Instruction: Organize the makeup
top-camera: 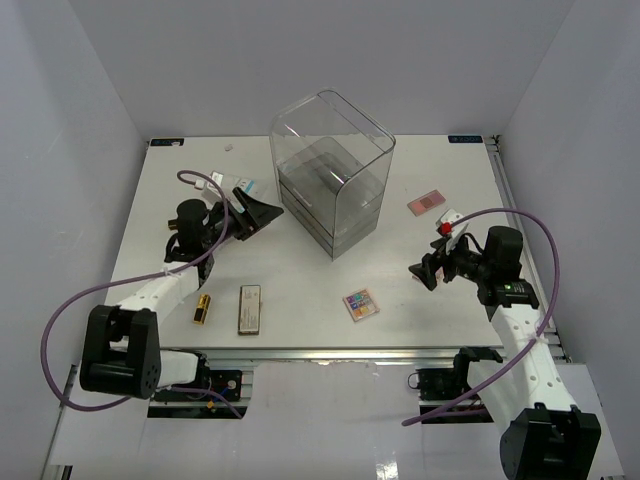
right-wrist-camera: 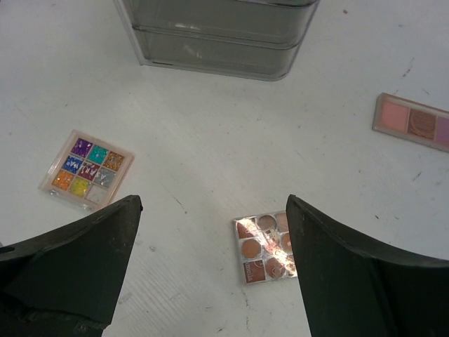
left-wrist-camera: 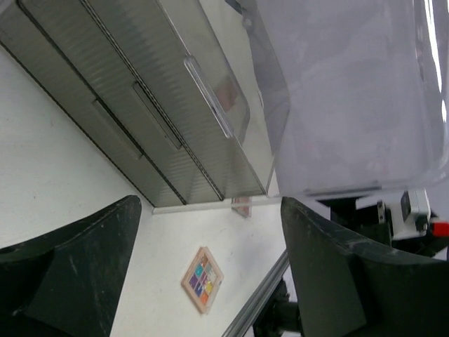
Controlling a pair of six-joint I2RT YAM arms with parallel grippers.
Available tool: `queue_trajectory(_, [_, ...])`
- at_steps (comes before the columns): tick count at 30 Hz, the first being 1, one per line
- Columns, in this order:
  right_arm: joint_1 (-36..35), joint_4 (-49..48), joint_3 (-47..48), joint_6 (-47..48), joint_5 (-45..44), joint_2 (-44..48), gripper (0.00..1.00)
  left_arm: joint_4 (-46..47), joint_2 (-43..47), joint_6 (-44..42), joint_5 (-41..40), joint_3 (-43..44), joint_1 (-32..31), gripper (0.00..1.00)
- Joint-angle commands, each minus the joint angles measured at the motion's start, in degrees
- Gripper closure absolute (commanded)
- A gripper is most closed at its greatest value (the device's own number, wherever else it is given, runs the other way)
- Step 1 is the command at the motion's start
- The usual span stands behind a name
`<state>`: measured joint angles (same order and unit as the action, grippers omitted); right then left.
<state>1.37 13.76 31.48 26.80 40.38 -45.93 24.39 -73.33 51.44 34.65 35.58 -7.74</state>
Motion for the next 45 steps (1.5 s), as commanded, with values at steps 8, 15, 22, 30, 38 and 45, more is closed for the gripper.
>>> queue_trajectory(8, [-0.05,2.41,-0.48,10.78,10.46,3.89,0.05,4.88,-12.03,8.3,-11.86,10.19,-5.94,0.25])
queue_trajectory(15, [0.04,2.5,-0.6,12.26,11.32,3.56,0.14,5.74,-17.1,9.81,-13.54,14.1,-7.22,0.39])
queue_trajectory(22, [0.04,2.5,-0.72,12.75,11.33,3.51,0.17,8.25,-20.96,11.57,-12.69,15.42,-7.52,0.51])
queue_trajectory(30, [0.04,2.5,-0.81,12.82,11.3,3.3,0.17,12.16,-24.14,13.87,-10.79,15.69,-7.64,0.57])
queue_trajectory(38, [0.04,2.5,-0.81,13.02,11.3,3.02,0.17,15.37,-23.68,14.76,-9.6,14.3,-7.64,0.61])
queue_trajectory(45, [0.04,2.5,-0.88,13.02,11.3,2.76,0.17,17.89,-23.6,15.56,-9.16,13.16,-7.64,0.64])
